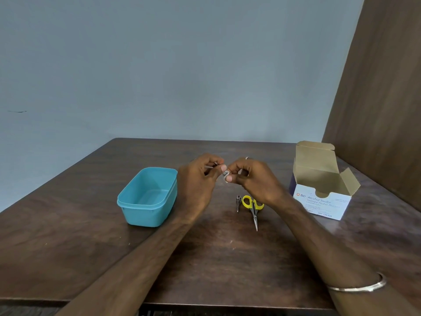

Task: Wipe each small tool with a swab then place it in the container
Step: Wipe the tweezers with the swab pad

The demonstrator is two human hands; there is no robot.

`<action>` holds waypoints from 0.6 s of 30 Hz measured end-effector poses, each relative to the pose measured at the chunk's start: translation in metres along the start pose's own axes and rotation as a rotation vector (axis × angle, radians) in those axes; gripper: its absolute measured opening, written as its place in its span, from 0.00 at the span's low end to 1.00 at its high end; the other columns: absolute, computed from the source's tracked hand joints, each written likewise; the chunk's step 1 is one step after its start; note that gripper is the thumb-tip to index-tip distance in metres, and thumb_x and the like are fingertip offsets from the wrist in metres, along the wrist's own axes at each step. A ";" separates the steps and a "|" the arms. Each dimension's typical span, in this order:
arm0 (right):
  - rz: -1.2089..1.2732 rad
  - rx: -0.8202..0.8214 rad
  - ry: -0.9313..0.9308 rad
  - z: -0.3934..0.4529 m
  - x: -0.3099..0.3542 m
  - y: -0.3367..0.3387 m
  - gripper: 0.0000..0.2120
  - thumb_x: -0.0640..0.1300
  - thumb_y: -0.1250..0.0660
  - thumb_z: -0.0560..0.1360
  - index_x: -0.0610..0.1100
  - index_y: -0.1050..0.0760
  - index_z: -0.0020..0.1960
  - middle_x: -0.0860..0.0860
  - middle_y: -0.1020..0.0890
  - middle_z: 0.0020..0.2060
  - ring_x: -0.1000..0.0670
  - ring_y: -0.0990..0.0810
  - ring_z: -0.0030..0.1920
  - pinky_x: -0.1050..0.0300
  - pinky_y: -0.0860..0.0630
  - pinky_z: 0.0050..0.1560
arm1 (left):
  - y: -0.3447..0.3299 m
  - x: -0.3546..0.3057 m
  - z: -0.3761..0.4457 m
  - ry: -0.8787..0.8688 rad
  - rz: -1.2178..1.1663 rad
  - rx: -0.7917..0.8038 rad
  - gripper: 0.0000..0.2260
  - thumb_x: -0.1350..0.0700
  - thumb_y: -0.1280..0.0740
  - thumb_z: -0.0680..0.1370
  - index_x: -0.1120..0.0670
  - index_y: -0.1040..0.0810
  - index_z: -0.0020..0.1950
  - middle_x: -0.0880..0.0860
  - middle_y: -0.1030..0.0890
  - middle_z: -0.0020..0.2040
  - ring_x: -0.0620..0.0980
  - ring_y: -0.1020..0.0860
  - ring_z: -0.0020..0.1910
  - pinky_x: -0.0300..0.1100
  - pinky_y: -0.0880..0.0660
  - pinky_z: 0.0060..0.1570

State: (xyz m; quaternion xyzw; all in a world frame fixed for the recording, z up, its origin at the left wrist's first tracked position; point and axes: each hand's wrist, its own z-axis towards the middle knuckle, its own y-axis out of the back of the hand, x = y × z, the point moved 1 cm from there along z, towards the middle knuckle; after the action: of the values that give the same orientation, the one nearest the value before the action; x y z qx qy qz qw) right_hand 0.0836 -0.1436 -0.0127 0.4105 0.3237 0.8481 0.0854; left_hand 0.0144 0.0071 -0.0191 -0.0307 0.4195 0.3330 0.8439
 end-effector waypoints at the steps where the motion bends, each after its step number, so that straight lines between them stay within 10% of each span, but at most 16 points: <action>1: 0.006 0.001 0.001 0.000 0.000 0.000 0.13 0.42 0.25 0.73 0.60 0.21 0.40 0.58 0.21 0.36 0.62 0.27 0.33 0.59 0.32 0.40 | 0.000 0.000 0.000 0.002 -0.003 0.001 0.07 0.55 0.26 0.73 0.52 0.16 0.51 0.45 0.16 0.43 0.43 0.17 0.43 0.51 0.17 0.43; 8: -0.030 0.010 -0.023 0.000 -0.005 0.003 0.11 0.43 0.26 0.74 0.59 0.21 0.42 0.56 0.19 0.42 0.55 0.24 0.43 0.51 0.26 0.49 | 0.002 -0.006 0.001 0.051 -0.073 -0.068 0.07 0.56 0.26 0.73 0.52 0.16 0.50 0.47 0.15 0.43 0.44 0.16 0.42 0.51 0.17 0.43; 18: 0.222 -0.070 -0.136 0.002 -0.009 0.007 0.06 0.40 0.36 0.81 0.45 0.24 0.45 0.50 0.24 0.38 0.52 0.26 0.35 0.51 0.25 0.37 | 0.003 -0.007 0.002 0.149 -0.161 -0.073 0.12 0.56 0.25 0.73 0.52 0.17 0.55 0.45 0.16 0.46 0.42 0.17 0.44 0.47 0.17 0.44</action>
State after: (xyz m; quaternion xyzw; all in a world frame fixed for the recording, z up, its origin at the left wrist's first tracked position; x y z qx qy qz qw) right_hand 0.0917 -0.1524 -0.0135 0.4973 0.2400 0.8333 0.0272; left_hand 0.0108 0.0063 -0.0120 -0.1195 0.4648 0.2761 0.8327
